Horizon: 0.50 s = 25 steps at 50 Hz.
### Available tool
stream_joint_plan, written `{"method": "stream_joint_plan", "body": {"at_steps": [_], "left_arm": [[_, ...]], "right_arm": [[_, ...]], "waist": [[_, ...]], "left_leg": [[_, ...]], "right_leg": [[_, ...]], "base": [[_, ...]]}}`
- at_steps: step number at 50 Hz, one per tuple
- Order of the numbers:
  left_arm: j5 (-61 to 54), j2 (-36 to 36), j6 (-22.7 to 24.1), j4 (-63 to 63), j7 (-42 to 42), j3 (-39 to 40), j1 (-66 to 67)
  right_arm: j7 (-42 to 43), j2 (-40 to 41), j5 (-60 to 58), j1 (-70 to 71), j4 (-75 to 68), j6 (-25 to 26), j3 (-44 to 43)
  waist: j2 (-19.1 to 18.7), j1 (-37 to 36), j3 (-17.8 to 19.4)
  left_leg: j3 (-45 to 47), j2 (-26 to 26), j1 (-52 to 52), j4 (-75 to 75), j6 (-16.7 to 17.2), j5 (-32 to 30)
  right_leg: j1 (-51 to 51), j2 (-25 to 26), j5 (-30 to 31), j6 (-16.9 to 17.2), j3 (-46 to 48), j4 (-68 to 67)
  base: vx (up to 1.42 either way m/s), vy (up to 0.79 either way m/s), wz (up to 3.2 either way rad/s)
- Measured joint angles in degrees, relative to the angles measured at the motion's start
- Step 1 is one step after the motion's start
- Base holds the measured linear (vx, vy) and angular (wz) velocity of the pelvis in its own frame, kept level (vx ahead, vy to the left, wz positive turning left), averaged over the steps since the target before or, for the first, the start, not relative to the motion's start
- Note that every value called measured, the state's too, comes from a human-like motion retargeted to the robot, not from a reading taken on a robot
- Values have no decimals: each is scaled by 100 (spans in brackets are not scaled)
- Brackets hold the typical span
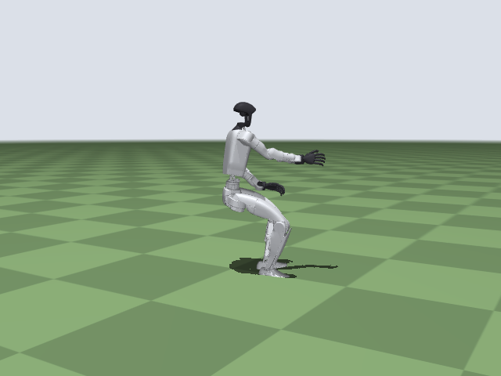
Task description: Upper body actions
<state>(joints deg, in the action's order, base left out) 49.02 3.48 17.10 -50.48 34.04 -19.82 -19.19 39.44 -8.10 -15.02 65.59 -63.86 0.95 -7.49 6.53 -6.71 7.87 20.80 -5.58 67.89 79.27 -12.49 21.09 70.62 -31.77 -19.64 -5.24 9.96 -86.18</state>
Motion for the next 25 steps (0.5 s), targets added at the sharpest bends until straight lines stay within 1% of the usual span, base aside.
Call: {"method": "stream_joint_plan", "body": {"at_steps": [12,17,21,25], "left_arm": [[36,-7,-7,-45,3,60,18],[38,8,-16,-63,9,113,61],[16,38,-19,-52,29,149,124],[-15,71,-27,-29,46,184,202]], "right_arm": [[-769,87,648,-15,-45,-590,-115],[-925,48,692,-145,272,-570,-49],[-1305,-18,599,-367,741,-507,37],[-1649,-73,800,-684,1350,-500,131]], "waist": [[3,12,-20],[-6,40,-62],[-23,81,-113],[-45,136,-176]], "left_leg": [[19,51,-39,19,-3,10],[24,105,-54,41,0,33],[23,156,-55,58,1,48],[17,205,-53,74,4,63]], "right_leg": [[-22,29,19,-5,-12,-3],[-36,75,30,-7,-10,2],[-37,127,48,-13,-5,17],[-33,176,67,-21,4,31]], "base": [[0,0,0],[0,0,0],[0,0,0],[0,0,0]]}}
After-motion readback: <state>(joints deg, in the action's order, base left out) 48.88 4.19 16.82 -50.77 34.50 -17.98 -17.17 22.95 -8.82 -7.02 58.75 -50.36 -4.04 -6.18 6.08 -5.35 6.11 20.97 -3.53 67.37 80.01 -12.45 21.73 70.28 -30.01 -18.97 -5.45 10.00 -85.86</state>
